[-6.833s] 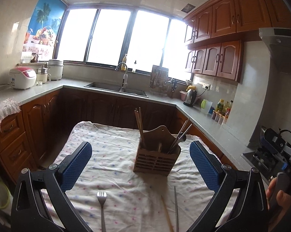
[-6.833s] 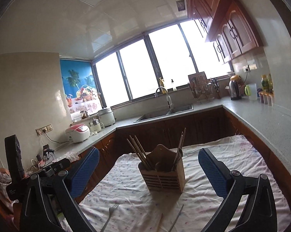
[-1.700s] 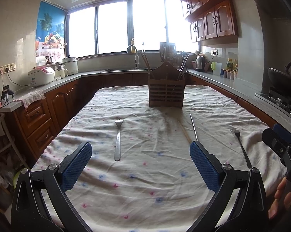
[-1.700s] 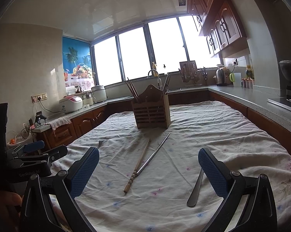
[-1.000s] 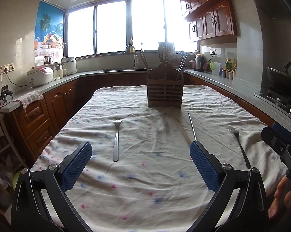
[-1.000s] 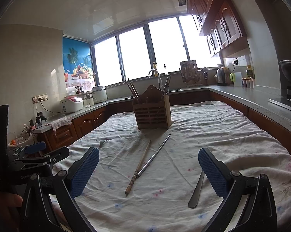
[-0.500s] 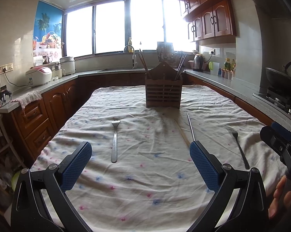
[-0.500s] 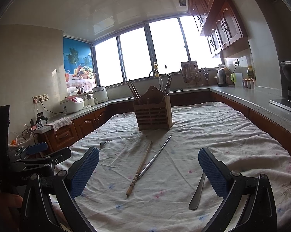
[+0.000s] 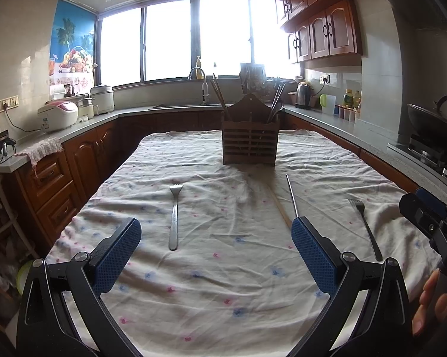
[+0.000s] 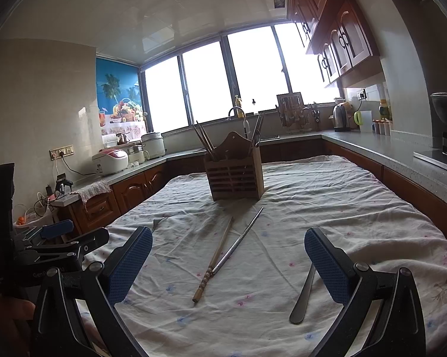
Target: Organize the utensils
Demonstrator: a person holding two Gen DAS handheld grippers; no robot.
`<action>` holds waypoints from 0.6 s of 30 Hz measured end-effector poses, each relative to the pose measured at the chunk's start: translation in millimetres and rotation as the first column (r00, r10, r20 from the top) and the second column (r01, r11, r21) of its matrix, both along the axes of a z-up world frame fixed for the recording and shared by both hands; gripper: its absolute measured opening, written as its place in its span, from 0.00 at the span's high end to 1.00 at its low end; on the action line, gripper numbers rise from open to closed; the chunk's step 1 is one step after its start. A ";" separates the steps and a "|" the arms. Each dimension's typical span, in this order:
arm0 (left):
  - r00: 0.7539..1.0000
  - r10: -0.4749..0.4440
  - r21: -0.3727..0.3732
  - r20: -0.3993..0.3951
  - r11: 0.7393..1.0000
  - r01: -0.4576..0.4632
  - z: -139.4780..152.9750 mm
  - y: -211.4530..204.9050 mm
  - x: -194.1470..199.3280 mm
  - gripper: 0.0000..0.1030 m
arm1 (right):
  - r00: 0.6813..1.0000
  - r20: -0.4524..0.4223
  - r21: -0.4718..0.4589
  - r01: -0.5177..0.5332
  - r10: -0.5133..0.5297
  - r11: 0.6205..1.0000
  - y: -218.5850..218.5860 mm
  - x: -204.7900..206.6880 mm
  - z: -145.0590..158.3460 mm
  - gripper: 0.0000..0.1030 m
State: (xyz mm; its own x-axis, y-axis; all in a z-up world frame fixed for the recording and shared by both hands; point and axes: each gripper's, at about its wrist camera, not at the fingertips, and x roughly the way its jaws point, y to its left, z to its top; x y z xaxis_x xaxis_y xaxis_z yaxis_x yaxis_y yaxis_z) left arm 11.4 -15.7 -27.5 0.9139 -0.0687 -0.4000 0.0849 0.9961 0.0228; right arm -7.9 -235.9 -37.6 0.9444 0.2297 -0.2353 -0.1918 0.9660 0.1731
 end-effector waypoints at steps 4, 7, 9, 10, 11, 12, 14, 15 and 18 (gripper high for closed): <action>1.000 0.001 -0.003 -0.006 1.000 -0.001 -1.1 1.9 2.0 0.00 | 1.000 0.000 -0.001 -0.001 0.001 1.000 -1.1 -0.2 -0.2 0.00; 1.000 0.000 -0.003 -0.009 1.000 -0.001 -1.9 2.9 2.9 0.00 | 1.000 0.000 -0.001 -0.001 0.001 1.000 -0.9 0.6 -0.4 0.00; 1.000 0.000 -0.002 -0.010 1.000 0.000 -2.2 2.7 3.2 0.00 | 1.000 -0.002 -0.002 -0.001 0.001 1.000 -0.1 0.9 -0.2 0.00; 1.000 -0.001 -0.003 -0.009 1.000 0.001 -2.2 2.8 3.2 0.00 | 1.000 -0.003 -0.001 -0.001 0.001 1.000 -0.4 1.1 -0.6 0.00; 1.000 -0.001 -0.002 -0.010 1.000 0.001 -2.2 2.8 3.4 0.00 | 1.000 -0.005 -0.001 -0.001 0.001 1.000 0.0 1.5 -0.9 0.00; 1.000 -0.001 -0.004 -0.010 1.000 0.001 -2.2 2.8 3.2 0.00 | 1.000 -0.006 0.000 0.000 0.000 1.000 0.1 2.2 -1.9 0.00; 1.000 -0.001 -0.004 -0.010 1.000 0.001 -2.3 2.6 3.2 0.00 | 1.000 -0.005 0.000 0.000 0.000 1.000 0.8 2.0 -1.6 0.00; 1.000 -0.001 -0.005 -0.010 1.000 0.001 -2.3 2.6 3.3 0.00 | 1.000 -0.005 -0.001 0.000 0.000 1.000 -0.1 2.3 -1.6 0.00; 1.000 -0.002 -0.006 -0.015 1.000 0.002 -2.5 2.7 3.8 0.00 | 1.000 -0.006 0.001 0.000 0.000 1.000 0.2 2.4 -1.6 0.00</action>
State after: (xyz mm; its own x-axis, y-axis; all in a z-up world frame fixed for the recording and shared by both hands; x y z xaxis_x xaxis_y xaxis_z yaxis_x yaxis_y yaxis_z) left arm 15.2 -13.0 -30.0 0.9075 -0.0733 -0.4136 0.0876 0.9960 0.0157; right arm -5.5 -235.7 -39.2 0.9430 0.2299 -0.2407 -0.1908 0.9659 0.1749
